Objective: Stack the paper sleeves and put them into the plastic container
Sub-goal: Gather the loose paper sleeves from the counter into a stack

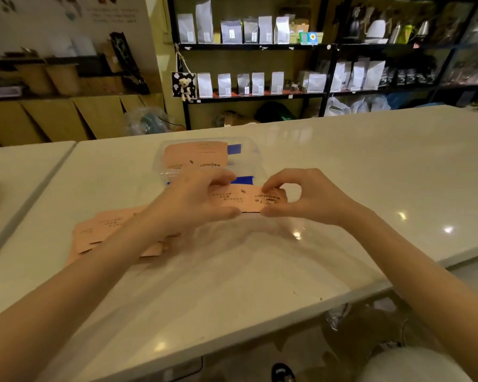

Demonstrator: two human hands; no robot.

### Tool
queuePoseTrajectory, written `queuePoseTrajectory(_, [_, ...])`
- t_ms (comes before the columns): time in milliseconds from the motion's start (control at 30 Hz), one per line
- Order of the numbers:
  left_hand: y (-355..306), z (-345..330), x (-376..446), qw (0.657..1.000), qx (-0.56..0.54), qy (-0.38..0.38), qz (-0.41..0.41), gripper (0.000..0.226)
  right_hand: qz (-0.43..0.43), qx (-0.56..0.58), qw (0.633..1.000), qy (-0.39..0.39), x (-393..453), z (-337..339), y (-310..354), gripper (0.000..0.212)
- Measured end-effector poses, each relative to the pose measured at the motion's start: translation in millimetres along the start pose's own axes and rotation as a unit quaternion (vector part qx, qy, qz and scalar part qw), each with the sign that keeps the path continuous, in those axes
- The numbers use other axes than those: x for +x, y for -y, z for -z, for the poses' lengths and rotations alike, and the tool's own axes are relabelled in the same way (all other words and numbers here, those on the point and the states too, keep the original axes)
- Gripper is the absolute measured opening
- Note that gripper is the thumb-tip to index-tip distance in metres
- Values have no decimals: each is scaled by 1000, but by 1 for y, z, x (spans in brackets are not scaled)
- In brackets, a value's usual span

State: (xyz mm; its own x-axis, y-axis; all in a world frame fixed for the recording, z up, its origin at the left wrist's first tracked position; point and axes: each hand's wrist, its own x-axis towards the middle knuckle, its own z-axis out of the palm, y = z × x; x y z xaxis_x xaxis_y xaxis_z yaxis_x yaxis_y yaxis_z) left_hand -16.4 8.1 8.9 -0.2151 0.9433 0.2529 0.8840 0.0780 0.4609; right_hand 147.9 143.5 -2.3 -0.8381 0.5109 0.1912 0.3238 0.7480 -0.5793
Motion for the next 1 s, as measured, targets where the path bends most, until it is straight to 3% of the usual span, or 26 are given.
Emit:
queuePoseTrajectory(167, [23, 41, -21, 999, -1, -3, 49, 40, 55, 21, 998, 12, 26, -19, 34, 36])
queuePoseTrajectory(533, [89, 81, -83, 984, 18, -13, 178, 38, 152, -22, 983, 105, 64, -77, 101, 45])
queuePoseTrajectory(900, [111, 80, -103, 980, 12, 22, 198, 36, 176, -95, 969, 143, 70, -105, 111, 49])
queuePoseTrajectory(1000, [113, 82, -100, 981, -16, 31, 189, 35, 152, -32, 977, 144, 68, -99, 109, 43])
